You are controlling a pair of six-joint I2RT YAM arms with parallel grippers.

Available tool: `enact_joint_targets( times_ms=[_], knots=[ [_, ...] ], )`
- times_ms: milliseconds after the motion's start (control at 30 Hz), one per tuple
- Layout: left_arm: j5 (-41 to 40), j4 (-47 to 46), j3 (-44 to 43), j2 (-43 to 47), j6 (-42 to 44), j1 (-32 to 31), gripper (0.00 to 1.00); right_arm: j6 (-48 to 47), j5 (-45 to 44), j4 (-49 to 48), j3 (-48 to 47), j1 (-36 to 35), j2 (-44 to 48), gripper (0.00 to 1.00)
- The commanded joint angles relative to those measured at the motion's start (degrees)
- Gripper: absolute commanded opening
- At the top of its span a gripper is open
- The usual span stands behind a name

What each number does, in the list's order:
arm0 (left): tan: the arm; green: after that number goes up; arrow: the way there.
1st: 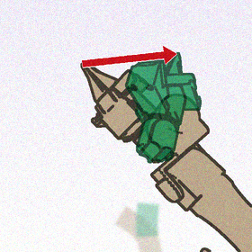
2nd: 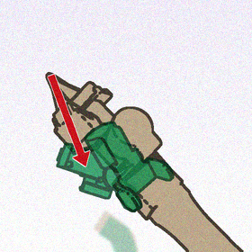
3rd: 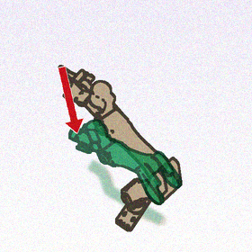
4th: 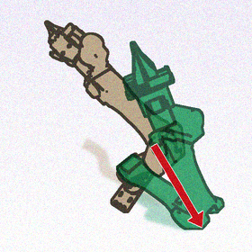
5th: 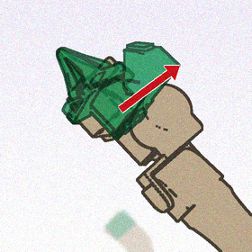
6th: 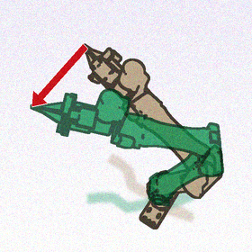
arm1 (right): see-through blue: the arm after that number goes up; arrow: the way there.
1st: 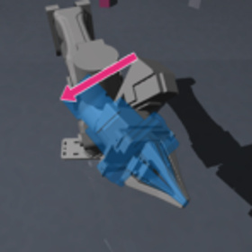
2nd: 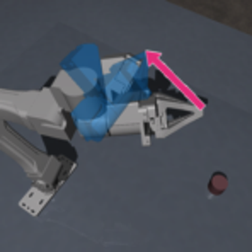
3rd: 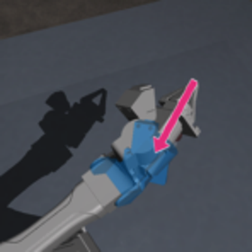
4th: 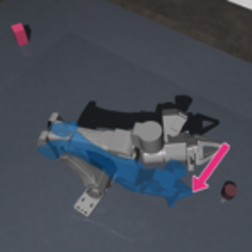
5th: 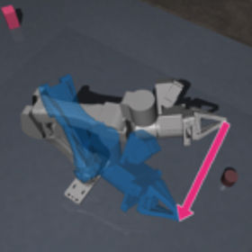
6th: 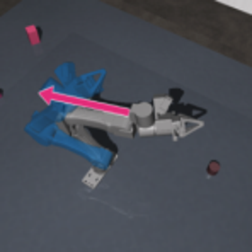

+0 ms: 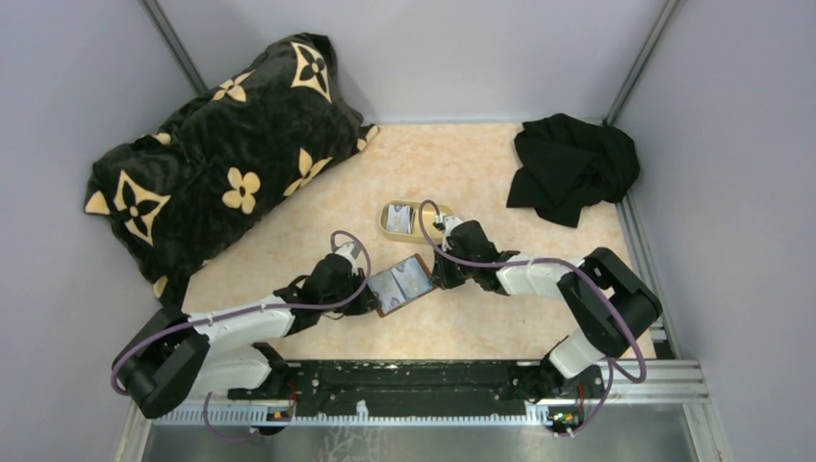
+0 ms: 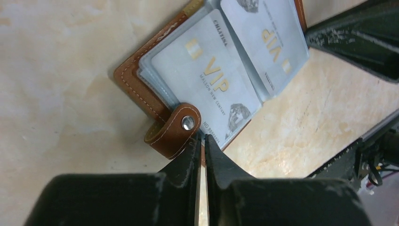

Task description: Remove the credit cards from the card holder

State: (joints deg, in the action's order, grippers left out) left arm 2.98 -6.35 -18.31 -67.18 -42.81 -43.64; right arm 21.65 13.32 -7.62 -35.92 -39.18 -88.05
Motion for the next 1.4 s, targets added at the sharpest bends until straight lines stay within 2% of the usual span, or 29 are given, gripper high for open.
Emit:
enact_joint_targets(
  times_ms=[0, 200, 333, 433, 633, 867, 933, 1000, 1100, 1200, 1267, 1367],
  knots=[
    [-1.96, 3.03, -3.50, -1.35, 3.25, 1.43, 0.12, 1.59, 1.95, -2.43, 0.88, 0.16, 3.23, 0.00],
    [-1.65, 3.49, -8.06, -1.79, 4.69, 1.80, 0.16, 1.32, 1.06, -0.37, 0.39, 0.16, 6.04, 0.00],
    [3.39, 1.20, -10.76, -2.81, 3.81, 1.80, 0.30, 0.47, 0.15, 1.47, -2.50, 0.15, 6.82, 0.00],
    [7.03, -3.66, -10.38, -3.84, 1.90, 1.80, 0.35, -0.16, -0.50, 2.13, -4.65, 0.28, 5.44, 0.00],
    [5.67, -1.45, -10.13, -1.92, 1.48, 1.80, 0.35, 0.01, 0.01, 1.20, -5.13, 0.89, 3.87, 0.00],
    [-2.46, 10.90, -12.07, 3.64, 2.68, 1.80, 0.35, -0.11, 0.80, -1.34, -4.70, 1.65, -0.33, 0.00],
    [-2.10, 10.38, -10.83, 5.56, 3.05, 1.80, 0.36, -0.51, -0.44, -1.29, -4.55, 1.85, -0.98, 0.00],
    [0.38, 6.75, -8.95, 6.29, 2.84, 1.80, 0.36, -0.72, -0.96, -1.27, -4.11, 2.27, -1.05, 0.00],
    [7.28, -4.79, -6.06, 4.03, 1.20, 1.74, 0.36, -0.82, -1.16, -1.57, -3.40, 3.08, -0.86, 0.00],
    [12.75, -21.60, -2.20, -0.14, -0.79, 1.50, 0.37, -0.97, -0.97, -1.39, -3.21, 3.13, -1.42, 0.00],
    [13.86, -28.59, -1.47, -3.77, -1.72, 1.56, 0.37, -0.64, -0.25, -2.04, -2.81, 3.14, -2.07, 0.00],
    [13.87, -34.00, -1.33, -9.01, -3.10, 1.54, 0.36, -0.10, 0.49, -2.71, -2.05, 3.14, -2.09, 0.00]
  ],
)
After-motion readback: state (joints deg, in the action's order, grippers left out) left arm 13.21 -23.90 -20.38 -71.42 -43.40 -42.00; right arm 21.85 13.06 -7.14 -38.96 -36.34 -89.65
